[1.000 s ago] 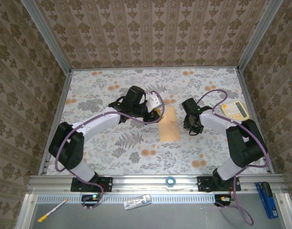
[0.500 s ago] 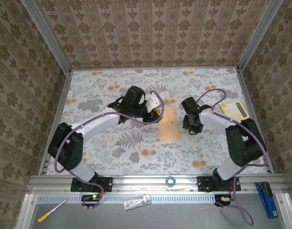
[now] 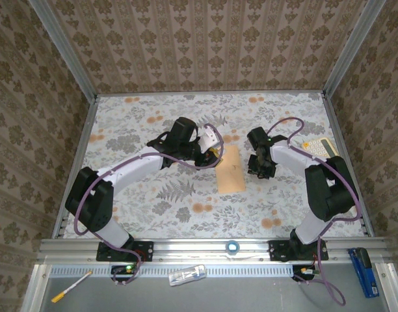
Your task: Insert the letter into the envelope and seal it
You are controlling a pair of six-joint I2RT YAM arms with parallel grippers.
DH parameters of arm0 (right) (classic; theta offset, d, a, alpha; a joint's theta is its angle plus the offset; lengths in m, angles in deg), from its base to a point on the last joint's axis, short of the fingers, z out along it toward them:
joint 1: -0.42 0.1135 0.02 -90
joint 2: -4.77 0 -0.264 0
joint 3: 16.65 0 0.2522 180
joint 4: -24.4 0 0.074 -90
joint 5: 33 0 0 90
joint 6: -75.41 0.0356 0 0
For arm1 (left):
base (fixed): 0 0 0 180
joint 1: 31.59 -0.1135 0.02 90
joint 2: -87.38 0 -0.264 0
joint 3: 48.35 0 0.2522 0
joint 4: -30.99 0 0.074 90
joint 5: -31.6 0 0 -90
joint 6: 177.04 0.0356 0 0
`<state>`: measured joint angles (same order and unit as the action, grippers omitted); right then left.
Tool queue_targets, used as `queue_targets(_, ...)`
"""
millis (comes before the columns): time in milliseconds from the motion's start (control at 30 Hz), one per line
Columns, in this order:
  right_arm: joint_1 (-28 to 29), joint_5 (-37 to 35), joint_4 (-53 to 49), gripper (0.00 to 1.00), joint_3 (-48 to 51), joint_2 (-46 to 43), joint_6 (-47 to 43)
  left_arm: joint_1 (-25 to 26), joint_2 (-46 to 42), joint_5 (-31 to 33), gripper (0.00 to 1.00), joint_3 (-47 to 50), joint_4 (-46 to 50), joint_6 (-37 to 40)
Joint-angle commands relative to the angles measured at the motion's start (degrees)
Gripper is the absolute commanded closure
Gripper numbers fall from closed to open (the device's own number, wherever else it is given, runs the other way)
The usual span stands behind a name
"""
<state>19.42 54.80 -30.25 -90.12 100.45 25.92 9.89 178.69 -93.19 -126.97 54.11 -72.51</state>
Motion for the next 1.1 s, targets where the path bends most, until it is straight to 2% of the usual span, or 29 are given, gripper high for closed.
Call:
queue_targets(0, -0.20, 1.08, -3.11, 0.63, -1.65, 1.72, -1.49, -0.55, -1.57, -1.69, 1.00, -0.19, -0.87, -0.77)
queue_targets(467, -0.28, 1.14, -2.16, 0.67, -2.02, 3.39, -2.06, -0.54, -1.83, -1.69, 1.00, 0.22, -0.94, -0.92)
queue_targets(633, -0.28, 0.02, -2.31, 0.60, -2.59, 2.78, -2.34, -0.59, -1.75, -1.69, 1.00, 0.04, -0.93, -0.89)
queue_targets(1067, -0.94, 0.26, -2.33, 0.65, -2.70, 3.46, -3.33, -0.65, -1.45, -1.69, 1.00, -0.14, -0.85, -1.08)
